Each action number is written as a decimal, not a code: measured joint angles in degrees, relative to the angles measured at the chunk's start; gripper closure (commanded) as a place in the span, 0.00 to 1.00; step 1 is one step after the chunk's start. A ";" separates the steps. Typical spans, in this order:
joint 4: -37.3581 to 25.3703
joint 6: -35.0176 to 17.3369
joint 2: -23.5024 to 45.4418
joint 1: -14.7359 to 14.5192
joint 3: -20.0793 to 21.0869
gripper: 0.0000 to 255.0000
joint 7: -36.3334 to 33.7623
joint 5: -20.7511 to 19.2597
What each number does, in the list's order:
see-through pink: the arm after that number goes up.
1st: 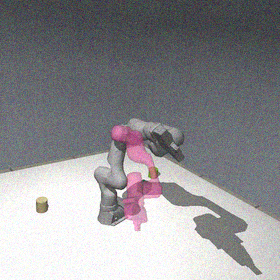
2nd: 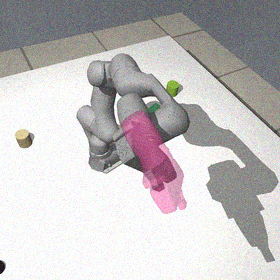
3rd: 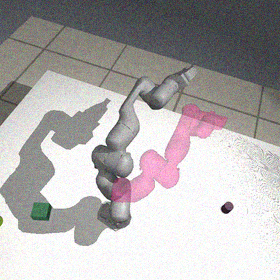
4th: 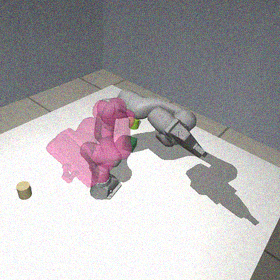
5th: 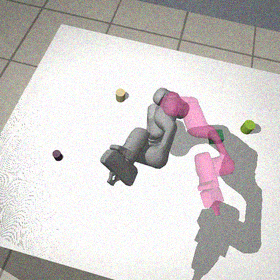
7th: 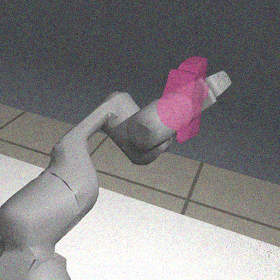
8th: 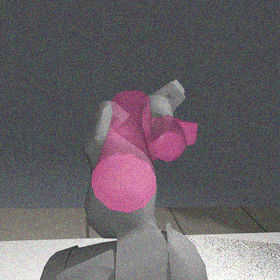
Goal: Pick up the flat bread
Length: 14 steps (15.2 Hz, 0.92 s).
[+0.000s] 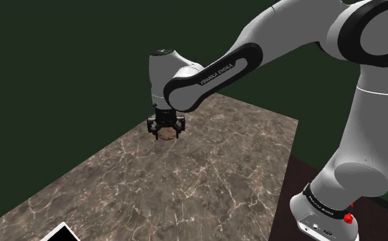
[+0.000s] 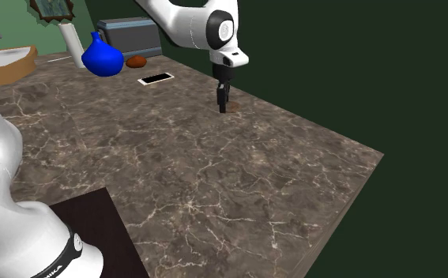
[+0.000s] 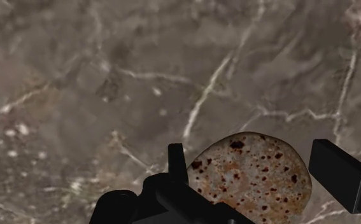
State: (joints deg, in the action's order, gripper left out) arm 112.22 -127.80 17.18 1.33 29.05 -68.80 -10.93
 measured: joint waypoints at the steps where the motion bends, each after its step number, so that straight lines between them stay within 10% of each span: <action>1: -0.14 0.33 -0.19 0.11 0.02 1.00 0.17 0.15; 14: -4.17 8.43 -4.96 1.09 1.08 1.00 2.41 3.47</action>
State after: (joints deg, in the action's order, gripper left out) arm 108.05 -119.36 12.23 2.42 30.14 -66.39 -7.46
